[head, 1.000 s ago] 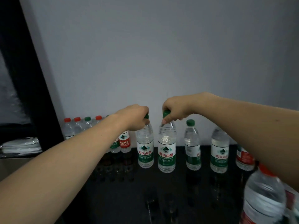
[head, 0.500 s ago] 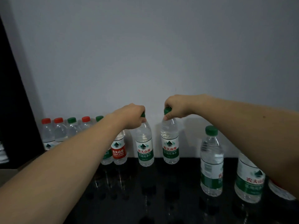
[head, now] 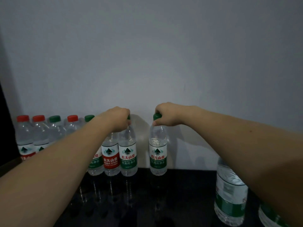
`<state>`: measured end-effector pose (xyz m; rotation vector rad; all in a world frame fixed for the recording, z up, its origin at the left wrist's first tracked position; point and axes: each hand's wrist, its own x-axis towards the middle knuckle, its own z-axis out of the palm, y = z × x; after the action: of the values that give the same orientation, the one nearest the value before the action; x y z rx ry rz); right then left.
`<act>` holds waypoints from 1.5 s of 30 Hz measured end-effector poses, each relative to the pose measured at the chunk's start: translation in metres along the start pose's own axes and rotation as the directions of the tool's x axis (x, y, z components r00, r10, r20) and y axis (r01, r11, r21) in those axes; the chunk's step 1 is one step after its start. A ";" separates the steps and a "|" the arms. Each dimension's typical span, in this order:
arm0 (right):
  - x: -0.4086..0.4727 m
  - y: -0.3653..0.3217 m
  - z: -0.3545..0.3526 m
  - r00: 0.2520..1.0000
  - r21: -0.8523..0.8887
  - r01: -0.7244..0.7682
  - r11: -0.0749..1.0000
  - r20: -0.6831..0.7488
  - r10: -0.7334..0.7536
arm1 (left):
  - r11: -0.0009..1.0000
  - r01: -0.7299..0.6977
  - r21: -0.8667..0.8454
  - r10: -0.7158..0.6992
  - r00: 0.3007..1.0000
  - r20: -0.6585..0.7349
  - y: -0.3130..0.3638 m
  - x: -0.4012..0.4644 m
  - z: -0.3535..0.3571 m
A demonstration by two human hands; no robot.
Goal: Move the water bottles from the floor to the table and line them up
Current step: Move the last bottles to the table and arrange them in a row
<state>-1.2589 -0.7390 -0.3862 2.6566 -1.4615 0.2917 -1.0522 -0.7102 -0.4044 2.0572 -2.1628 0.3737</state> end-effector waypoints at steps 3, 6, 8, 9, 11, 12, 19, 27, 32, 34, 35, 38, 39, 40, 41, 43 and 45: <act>0.008 -0.005 0.007 1.000 0.018 0.011 1.000 -0.002 -0.011 | 1.000 -0.021 -0.017 0.021 1.000 0.002 -0.002 0.004 0.001; 0.018 -0.011 0.012 1.000 0.018 0.029 0.999 -0.008 -0.029 | 0.998 -0.033 -0.053 0.033 0.999 -0.008 -0.008 0.006 0.005; 0.023 -0.015 0.014 0.999 0.019 0.039 0.999 -0.010 -0.039 | 0.996 -0.044 -0.081 0.042 0.999 -0.026 -0.012 0.006 0.007; 0.026 -0.016 0.015 0.999 0.022 0.044 0.999 -0.015 -0.043 | 0.994 -0.049 -0.096 0.045 0.998 -0.037 -0.014 0.007 0.009; 0.030 -0.017 0.017 0.998 0.028 0.051 0.998 -0.022 -0.051 | 0.989 -0.058 -0.135 0.050 0.997 -0.059 -0.015 0.006 0.011; 0.031 -0.018 0.018 0.998 0.033 0.052 0.998 -0.025 -0.051 | 0.987 -0.064 -0.149 0.054 0.996 -0.069 -0.016 0.007 0.011; 0.039 -0.022 0.022 0.997 0.056 0.071 0.996 -0.033 -0.070 | 0.986 -0.079 -0.147 0.064 0.993 -0.103 -0.017 0.008 0.015; 0.038 -0.020 0.025 0.997 0.086 0.072 0.994 -0.047 -0.069 | 0.984 -0.090 -0.153 0.072 0.990 -0.121 -0.020 0.008 0.018; 0.037 -0.021 0.030 0.998 0.104 0.053 0.993 -0.033 -0.049 | 0.980 -0.056 -0.189 0.028 0.989 -0.146 -0.015 0.006 0.022; 0.036 -0.021 0.034 0.998 0.127 0.050 0.991 -0.052 -0.044 | 0.979 -0.040 -0.201 0.007 0.987 -0.160 -0.013 0.005 0.025; 0.035 -0.021 0.035 0.997 0.133 0.051 0.990 -0.057 -0.044 | 0.977 -0.031 -0.212 -0.004 0.986 -0.164 -0.012 0.004 0.026; 0.025 -0.020 0.038 0.997 0.153 0.043 0.987 -0.072 -0.032 | 0.962 0.019 -0.274 -0.069 0.982 -0.174 -0.005 -0.003 0.025; 0.018 -0.021 0.037 0.995 0.179 0.030 0.983 -0.096 -0.013 | 0.950 0.042 -0.311 -0.105 0.976 -0.188 -0.002 -0.008 0.023; 0.008 -0.022 0.036 0.991 0.218 0.017 0.976 -0.131 0.012 | 0.930 0.065 -0.362 -0.149 0.966 -0.211 0.000 -0.015 0.020; -0.003 -0.023 0.032 0.984 0.258 0.011 0.966 -0.174 0.036 | 0.905 0.077 -0.418 -0.192 0.951 -0.242 0.003 -0.024 0.017; -0.030 -0.021 0.019 0.972 0.279 0.016 0.960 -0.229 0.051 | 0.874 0.064 -0.481 -0.234 0.924 -0.303 0.009 -0.042 0.004; -0.065 -0.014 0.000 0.981 0.192 -0.003 0.981 -0.192 0.041 | 0.887 0.031 -0.461 -0.201 0.924 -0.325 0.018 -0.062 -0.015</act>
<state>-1.2811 -0.6783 -0.4000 2.6626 -1.4693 0.7068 -1.0674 -0.6456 -0.4083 1.6909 -1.6971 0.1941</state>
